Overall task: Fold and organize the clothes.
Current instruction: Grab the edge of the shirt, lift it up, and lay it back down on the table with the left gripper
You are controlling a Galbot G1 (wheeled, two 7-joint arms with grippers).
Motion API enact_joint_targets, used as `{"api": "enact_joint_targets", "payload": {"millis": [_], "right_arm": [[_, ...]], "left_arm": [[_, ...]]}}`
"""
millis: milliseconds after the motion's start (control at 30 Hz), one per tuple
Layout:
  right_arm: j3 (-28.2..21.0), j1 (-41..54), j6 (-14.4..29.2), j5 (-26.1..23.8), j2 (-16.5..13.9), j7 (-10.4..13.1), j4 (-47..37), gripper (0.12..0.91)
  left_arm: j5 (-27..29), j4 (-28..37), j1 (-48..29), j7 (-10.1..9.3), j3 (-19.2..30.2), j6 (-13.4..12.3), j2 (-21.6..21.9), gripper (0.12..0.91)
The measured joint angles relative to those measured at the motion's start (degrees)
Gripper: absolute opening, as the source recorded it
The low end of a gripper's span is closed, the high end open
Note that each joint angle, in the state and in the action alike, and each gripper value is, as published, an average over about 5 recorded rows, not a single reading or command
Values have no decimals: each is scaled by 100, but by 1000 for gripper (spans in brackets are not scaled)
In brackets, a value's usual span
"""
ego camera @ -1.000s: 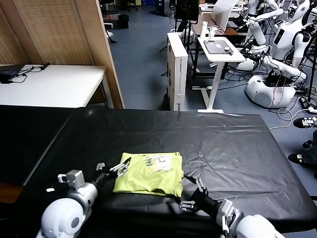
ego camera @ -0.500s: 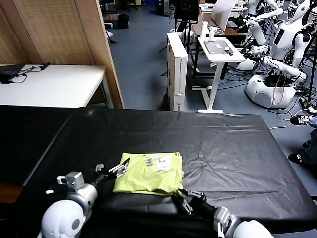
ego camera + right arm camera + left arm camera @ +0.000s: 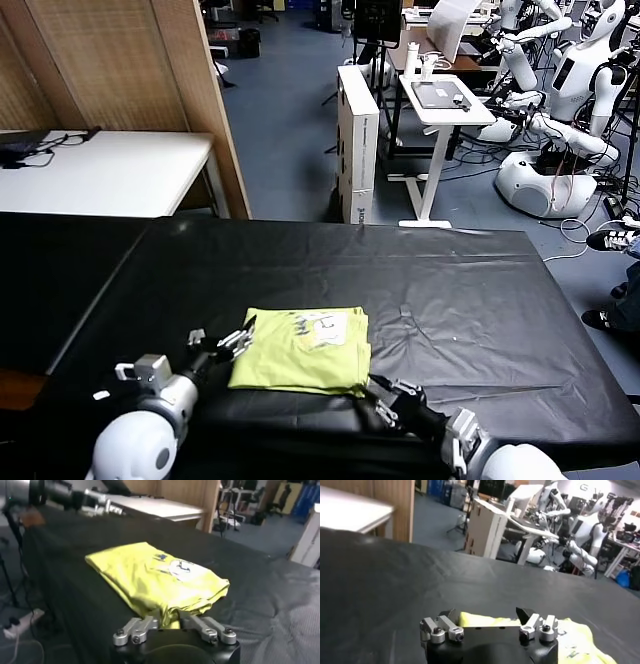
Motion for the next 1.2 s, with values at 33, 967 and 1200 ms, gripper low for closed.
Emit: {"api": "enact_joint_targets", "payload": {"millis": [33,967,1200], "right_arm": [[51,-44,-6,102,-3,20,52,787],[896,-242,-82,1022,115,160,748,907],[915,-238,-75,1028,115,156,747,907]], "left_arm": [[9,45,14,16,-11,-78,-23,907],[-284,1110,110,531,-56,-944,-1092,907],[-383,1239,78,575,-64,-1002,-1177,864]]}}
